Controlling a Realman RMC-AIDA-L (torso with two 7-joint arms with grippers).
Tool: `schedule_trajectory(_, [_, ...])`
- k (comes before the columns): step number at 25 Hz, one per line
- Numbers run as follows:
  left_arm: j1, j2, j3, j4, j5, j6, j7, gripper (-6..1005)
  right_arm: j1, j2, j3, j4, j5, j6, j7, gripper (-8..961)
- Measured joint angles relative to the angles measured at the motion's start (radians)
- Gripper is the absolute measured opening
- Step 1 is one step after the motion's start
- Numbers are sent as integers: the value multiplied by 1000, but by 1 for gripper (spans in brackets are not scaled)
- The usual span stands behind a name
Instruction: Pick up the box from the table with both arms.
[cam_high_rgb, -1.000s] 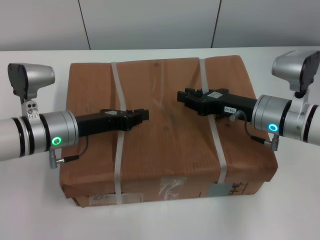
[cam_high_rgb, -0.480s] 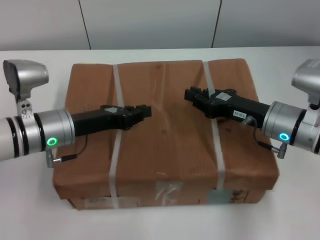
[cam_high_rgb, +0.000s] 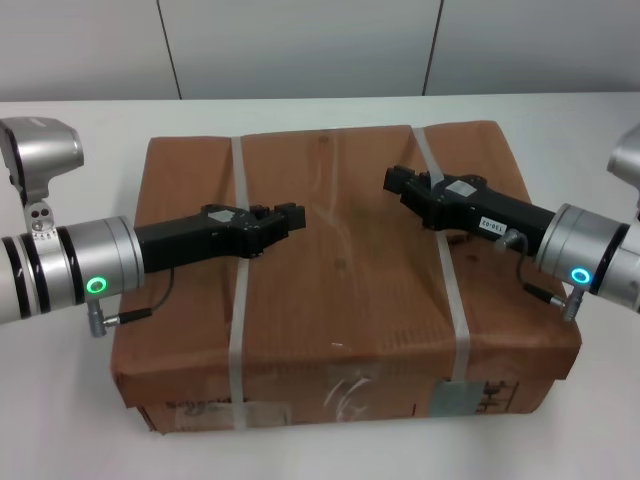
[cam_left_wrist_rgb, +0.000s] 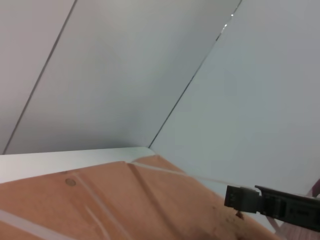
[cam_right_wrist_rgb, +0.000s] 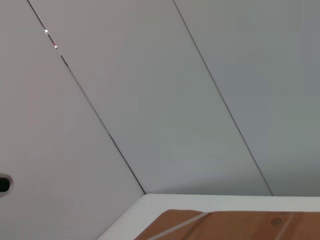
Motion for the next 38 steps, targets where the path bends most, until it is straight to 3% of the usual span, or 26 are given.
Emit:
schedule_trajectory(13, [15,0,-1,12,-26,30,24,129,-7,0,5,-6,3,-27,-6,58])
schedule_trajectory(27, [64,2,-1,66,-68,122,49,129,-45,0,6,-12,52,-150,-38,58])
schedule_trajectory(38, [66,3,-4,66,-68,137,50,129,-55,0,6,-12,56,-158,-43,57])
